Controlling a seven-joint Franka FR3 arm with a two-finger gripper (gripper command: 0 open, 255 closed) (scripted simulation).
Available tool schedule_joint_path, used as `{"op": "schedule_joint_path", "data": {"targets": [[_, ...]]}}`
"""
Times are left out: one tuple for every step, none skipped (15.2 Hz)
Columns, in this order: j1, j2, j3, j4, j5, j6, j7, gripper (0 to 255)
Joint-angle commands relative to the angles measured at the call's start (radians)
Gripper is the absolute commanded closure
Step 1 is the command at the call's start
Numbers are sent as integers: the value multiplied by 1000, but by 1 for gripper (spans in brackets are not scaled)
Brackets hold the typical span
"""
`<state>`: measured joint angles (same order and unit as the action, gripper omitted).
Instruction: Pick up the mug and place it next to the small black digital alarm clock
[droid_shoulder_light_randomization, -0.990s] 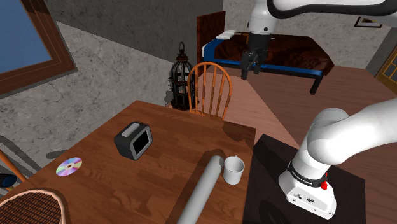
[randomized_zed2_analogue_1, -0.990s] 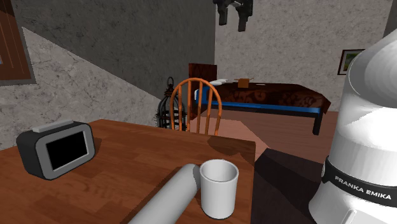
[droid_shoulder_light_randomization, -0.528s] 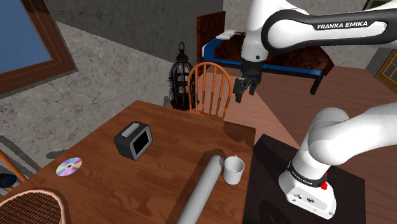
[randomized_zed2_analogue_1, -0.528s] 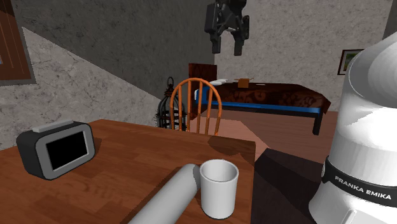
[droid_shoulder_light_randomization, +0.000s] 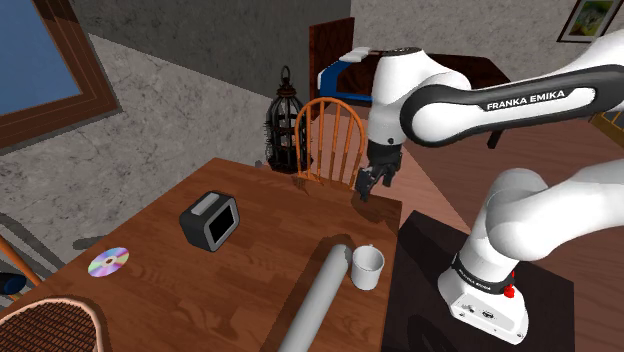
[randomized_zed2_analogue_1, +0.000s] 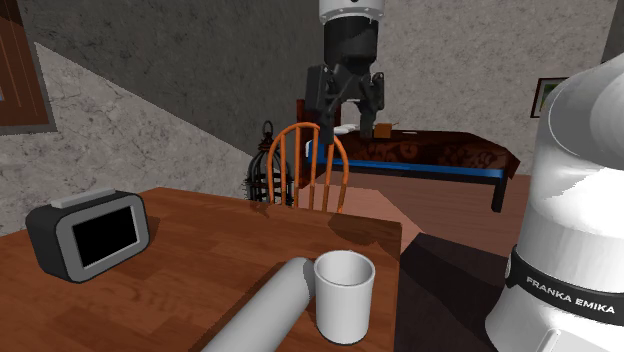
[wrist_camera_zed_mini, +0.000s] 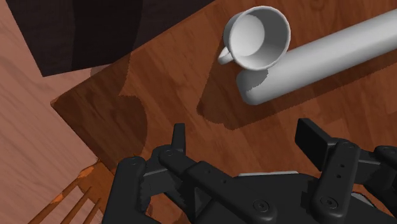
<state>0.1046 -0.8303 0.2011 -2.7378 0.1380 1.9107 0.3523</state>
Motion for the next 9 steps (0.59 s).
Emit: {"op": "schedule_joint_path", "data": {"targets": [[19, 23, 42, -37, 27, 58, 40, 0], [29, 36, 63, -55, 41, 87, 60, 0], [40, 52, 84, -72, 55, 118, 79, 0], [49, 70, 106, -87, 69, 150, 99, 0], [59, 91, 129, -101, 82, 182, 119, 0], [68, 115, 151, -113, 96, 216, 139, 0], [77, 142, 175, -124, 108, 251, 159, 0], [84, 171, 198, -132, 121, 288, 180, 0], [91, 204, 223, -139, 132, 325, 201, 0]]}}
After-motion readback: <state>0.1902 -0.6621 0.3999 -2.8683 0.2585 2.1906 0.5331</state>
